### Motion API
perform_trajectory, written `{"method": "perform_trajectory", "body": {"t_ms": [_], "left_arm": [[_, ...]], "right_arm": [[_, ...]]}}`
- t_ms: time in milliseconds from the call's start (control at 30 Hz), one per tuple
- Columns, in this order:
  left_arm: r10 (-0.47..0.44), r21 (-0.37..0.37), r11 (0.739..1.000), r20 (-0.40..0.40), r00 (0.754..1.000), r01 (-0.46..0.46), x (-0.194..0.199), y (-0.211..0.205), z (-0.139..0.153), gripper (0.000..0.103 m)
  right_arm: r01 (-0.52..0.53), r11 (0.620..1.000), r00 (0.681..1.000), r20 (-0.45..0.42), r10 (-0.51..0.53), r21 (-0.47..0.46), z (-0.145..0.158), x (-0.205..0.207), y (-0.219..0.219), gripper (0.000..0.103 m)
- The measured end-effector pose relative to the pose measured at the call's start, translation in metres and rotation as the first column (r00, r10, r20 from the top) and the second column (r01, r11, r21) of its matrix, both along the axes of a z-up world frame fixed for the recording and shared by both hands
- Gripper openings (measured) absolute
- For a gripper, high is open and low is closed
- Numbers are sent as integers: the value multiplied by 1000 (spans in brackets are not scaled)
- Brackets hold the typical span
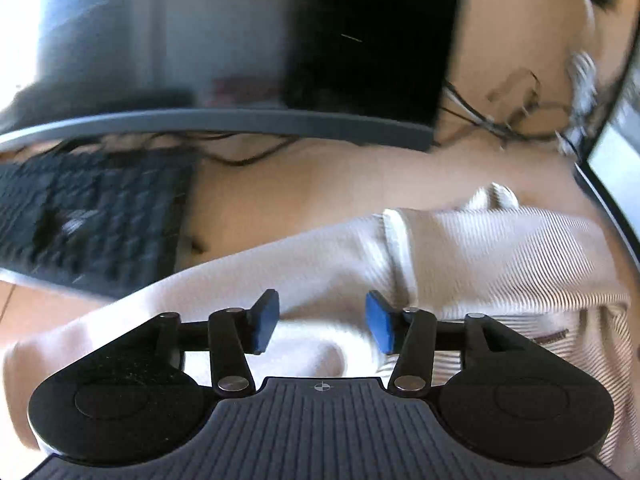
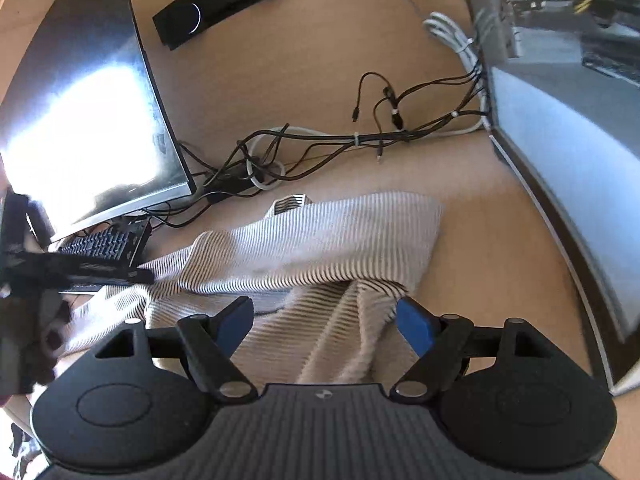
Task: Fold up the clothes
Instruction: 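Move the left gripper to the other sleeve cuff and close on it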
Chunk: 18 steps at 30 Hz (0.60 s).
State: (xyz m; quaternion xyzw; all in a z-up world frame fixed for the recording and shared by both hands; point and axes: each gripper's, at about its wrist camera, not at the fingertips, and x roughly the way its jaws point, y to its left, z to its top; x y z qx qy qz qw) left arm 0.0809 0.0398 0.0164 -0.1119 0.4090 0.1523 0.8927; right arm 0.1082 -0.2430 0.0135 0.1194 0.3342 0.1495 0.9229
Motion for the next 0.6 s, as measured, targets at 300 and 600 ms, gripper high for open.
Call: {"method": "perform_trajectory", "body": {"t_ms": [300,600], "left_arm": [[316,22,948,41,948,-317,-95,80,27,95],[386,-27,922,-35,922,-387,-129,102,-6,95]], "right_arm": [[-54,992,998,-35,59,115,1,22,25,92],[-177,899,974,-64,220,401,19,7,67,103]]}}
